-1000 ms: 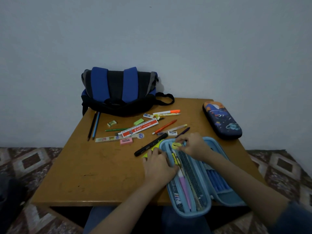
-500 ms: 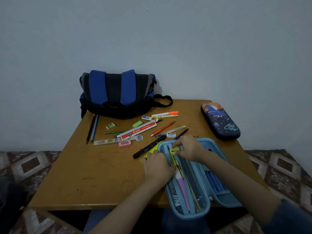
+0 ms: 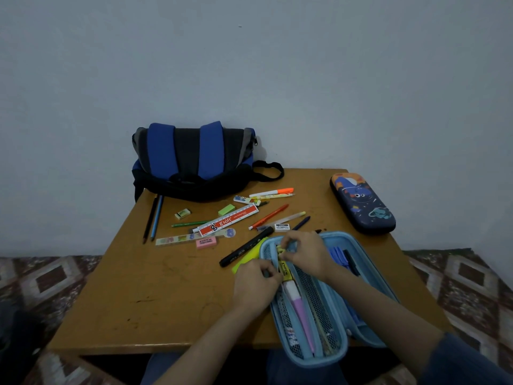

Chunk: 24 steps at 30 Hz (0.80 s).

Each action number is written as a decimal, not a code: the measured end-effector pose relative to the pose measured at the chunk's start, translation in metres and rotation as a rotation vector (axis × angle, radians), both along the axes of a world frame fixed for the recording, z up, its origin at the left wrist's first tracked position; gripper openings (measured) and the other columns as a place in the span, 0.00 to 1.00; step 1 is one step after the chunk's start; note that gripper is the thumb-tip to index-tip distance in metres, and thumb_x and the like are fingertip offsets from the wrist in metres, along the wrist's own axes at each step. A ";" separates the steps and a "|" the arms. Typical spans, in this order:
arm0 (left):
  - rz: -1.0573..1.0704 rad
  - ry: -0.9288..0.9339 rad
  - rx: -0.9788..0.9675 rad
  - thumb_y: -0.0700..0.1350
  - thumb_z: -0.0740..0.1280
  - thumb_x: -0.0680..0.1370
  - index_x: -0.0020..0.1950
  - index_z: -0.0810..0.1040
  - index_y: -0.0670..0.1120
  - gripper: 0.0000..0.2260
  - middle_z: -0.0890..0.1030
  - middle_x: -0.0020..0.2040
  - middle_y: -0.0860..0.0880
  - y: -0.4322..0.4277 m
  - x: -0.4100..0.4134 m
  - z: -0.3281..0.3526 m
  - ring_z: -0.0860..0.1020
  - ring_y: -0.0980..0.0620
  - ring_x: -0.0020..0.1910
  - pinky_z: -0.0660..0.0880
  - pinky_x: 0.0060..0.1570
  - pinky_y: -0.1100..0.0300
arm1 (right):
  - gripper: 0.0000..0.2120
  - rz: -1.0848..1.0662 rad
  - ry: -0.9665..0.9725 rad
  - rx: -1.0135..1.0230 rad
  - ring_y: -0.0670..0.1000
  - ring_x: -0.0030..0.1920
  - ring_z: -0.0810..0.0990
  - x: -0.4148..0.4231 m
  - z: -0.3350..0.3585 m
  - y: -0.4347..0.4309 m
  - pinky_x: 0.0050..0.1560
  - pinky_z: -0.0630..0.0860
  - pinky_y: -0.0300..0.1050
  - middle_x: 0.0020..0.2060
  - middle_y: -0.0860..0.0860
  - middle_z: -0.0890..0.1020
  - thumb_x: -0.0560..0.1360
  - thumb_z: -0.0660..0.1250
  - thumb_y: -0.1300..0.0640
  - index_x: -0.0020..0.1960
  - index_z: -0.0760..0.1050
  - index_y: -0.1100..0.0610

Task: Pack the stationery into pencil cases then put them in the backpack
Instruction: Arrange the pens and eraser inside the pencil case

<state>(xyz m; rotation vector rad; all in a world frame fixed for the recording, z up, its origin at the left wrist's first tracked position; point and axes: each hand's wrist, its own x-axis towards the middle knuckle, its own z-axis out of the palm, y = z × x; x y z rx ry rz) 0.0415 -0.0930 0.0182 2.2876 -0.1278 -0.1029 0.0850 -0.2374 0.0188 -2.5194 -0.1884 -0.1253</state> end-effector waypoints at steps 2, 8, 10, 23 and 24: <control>-0.004 -0.007 -0.008 0.42 0.67 0.72 0.30 0.74 0.51 0.11 0.80 0.37 0.50 0.000 0.000 0.000 0.74 0.57 0.35 0.65 0.30 0.69 | 0.05 -0.029 -0.010 0.094 0.32 0.30 0.75 -0.003 -0.004 -0.002 0.30 0.67 0.27 0.40 0.52 0.83 0.68 0.74 0.61 0.43 0.82 0.61; 0.002 -0.028 0.013 0.42 0.67 0.72 0.29 0.71 0.53 0.13 0.75 0.33 0.54 0.001 0.000 -0.003 0.71 0.59 0.30 0.65 0.26 0.71 | 0.04 -0.099 -0.010 0.278 0.48 0.44 0.83 -0.004 -0.022 0.006 0.50 0.79 0.43 0.40 0.52 0.85 0.66 0.75 0.63 0.41 0.84 0.60; -0.001 -0.039 0.016 0.42 0.67 0.72 0.28 0.71 0.53 0.14 0.75 0.34 0.54 0.001 -0.001 -0.004 0.71 0.59 0.32 0.64 0.27 0.72 | 0.04 -0.095 -0.028 0.250 0.48 0.44 0.83 -0.003 -0.024 0.007 0.49 0.79 0.43 0.40 0.51 0.85 0.67 0.75 0.62 0.41 0.84 0.59; -0.234 -0.140 0.295 0.56 0.65 0.75 0.66 0.71 0.54 0.20 0.68 0.70 0.59 0.024 0.001 -0.020 0.61 0.58 0.69 0.60 0.67 0.59 | 0.15 -0.048 0.138 -0.032 0.45 0.28 0.69 -0.012 0.011 -0.006 0.30 0.66 0.40 0.26 0.48 0.71 0.69 0.72 0.53 0.31 0.67 0.54; -0.274 -0.120 0.321 0.58 0.65 0.74 0.71 0.66 0.55 0.26 0.64 0.72 0.60 0.026 0.001 -0.020 0.58 0.58 0.71 0.57 0.69 0.57 | 0.15 -0.015 0.190 -0.136 0.46 0.28 0.69 -0.015 0.012 -0.005 0.32 0.68 0.41 0.26 0.49 0.72 0.68 0.72 0.52 0.31 0.68 0.55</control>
